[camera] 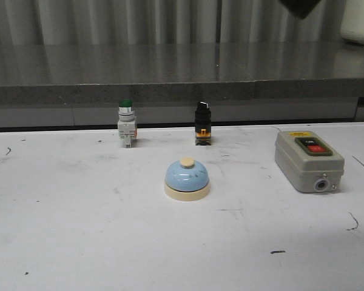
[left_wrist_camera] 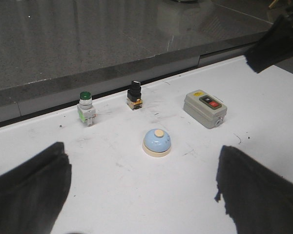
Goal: Place and press bell with both arms
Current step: 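Lower the closed right gripper onto the bell's cream button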
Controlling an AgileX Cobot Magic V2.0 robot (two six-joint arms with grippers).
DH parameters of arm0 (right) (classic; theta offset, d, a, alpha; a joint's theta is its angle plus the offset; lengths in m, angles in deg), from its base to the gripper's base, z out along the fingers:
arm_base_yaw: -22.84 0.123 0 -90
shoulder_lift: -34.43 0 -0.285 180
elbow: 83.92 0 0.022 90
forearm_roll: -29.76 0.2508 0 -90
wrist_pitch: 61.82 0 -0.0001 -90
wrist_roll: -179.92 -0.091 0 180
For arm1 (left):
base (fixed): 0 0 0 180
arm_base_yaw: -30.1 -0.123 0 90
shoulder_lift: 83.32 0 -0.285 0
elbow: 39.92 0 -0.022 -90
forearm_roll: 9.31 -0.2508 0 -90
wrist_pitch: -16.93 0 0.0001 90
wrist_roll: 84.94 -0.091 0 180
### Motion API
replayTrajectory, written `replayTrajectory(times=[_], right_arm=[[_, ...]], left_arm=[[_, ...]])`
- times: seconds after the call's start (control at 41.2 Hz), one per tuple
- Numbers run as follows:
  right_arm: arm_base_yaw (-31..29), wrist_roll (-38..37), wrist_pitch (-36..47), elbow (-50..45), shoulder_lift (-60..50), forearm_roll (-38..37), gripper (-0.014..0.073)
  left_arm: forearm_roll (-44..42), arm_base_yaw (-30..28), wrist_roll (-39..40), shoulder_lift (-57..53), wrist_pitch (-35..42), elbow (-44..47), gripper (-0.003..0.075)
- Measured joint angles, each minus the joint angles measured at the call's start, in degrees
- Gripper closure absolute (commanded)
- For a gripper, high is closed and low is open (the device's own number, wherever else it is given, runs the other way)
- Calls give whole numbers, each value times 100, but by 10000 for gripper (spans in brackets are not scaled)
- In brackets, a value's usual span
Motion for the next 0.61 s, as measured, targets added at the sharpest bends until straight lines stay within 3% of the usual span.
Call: replayTrajectory(times=[0.607], right_arm=[[274, 0, 33, 1797, 3237, -217, 662]], left_arm=[[0, 0, 0, 0, 13, 0, 133]])
